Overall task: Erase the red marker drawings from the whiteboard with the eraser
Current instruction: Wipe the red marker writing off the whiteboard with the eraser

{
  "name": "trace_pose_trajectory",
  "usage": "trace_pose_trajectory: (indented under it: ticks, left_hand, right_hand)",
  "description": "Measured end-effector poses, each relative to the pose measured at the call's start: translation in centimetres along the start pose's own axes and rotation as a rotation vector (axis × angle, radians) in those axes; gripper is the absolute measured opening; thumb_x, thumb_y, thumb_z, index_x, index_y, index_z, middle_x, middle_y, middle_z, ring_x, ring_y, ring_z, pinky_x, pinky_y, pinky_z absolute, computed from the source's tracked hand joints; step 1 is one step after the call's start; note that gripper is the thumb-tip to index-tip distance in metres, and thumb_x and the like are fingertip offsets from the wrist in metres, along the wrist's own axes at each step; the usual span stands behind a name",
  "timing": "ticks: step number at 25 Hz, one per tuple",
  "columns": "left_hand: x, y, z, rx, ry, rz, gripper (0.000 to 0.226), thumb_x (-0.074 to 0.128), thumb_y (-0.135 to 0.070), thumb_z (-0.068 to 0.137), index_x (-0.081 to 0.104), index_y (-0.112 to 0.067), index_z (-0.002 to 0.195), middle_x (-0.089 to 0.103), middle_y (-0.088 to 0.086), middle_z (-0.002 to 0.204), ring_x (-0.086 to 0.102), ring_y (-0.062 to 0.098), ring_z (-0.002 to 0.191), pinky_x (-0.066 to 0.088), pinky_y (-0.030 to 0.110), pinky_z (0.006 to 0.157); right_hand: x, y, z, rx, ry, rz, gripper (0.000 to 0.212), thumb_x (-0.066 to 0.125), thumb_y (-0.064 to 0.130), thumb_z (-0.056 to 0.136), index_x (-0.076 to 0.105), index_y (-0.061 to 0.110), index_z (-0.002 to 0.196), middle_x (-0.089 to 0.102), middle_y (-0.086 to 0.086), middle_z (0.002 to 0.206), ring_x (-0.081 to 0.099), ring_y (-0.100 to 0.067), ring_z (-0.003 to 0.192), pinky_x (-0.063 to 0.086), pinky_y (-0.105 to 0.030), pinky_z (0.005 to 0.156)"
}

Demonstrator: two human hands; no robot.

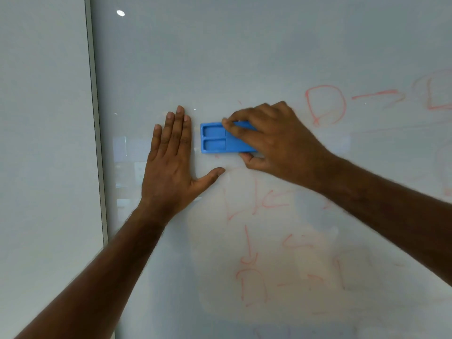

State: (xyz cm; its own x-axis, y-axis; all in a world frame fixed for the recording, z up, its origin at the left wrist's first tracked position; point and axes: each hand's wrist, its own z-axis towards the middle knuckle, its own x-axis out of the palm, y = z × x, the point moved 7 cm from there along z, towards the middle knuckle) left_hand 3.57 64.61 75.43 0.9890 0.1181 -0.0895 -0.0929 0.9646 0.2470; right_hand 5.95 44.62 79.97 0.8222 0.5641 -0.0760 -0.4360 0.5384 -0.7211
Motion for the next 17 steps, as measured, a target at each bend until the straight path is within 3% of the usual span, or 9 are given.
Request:
trace_pose_trajectory:
  ticks: [5,10,17]
  left_hand:
    - [-0.2,-0.1,-0.1,-0.003,-0.012,-0.024,0.11,0.04,-0.081,0.101,0.018,0.003,0.17,0.013,0.019,0.181,0.01,0.033,0.169,0.013,0.055,0.137]
    - [0.0,-0.1,-0.1,-0.026,0.024,-0.003,0.113,0.039,-0.083,0.099,0.013,0.0,0.172,0.008,0.015,0.182,0.004,0.03,0.17,0.009,0.053,0.138]
    - [0.1,0.1,-0.1,-0.019,0.031,-0.014,0.109,0.035,-0.081,0.101,0.014,0.0,0.172,0.008,0.016,0.182,0.005,0.03,0.17,0.012,0.054,0.137]
  right_hand:
    - [-0.2,0.1,-2.3,-0.1,0.062,0.011,0.058,0.058,0.03,0.092,0.053,0.009,0.145,0.061,-0.014,0.134,0.063,-0.037,0.105,0.048,-0.05,0.084]
    - [-1.4,-4.4,-1.5,0.074,0.034,0.032,0.061,0.069,0.027,0.091,0.053,0.009,0.147,0.059,-0.016,0.135,0.059,-0.039,0.11,0.045,-0.056,0.087]
    - [0.5,-0.5,-1.1,-0.024,0.037,0.067,0.06,0.059,0.031,0.092,0.052,0.008,0.147,0.059,-0.015,0.135,0.059,-0.036,0.109,0.048,-0.055,0.086]
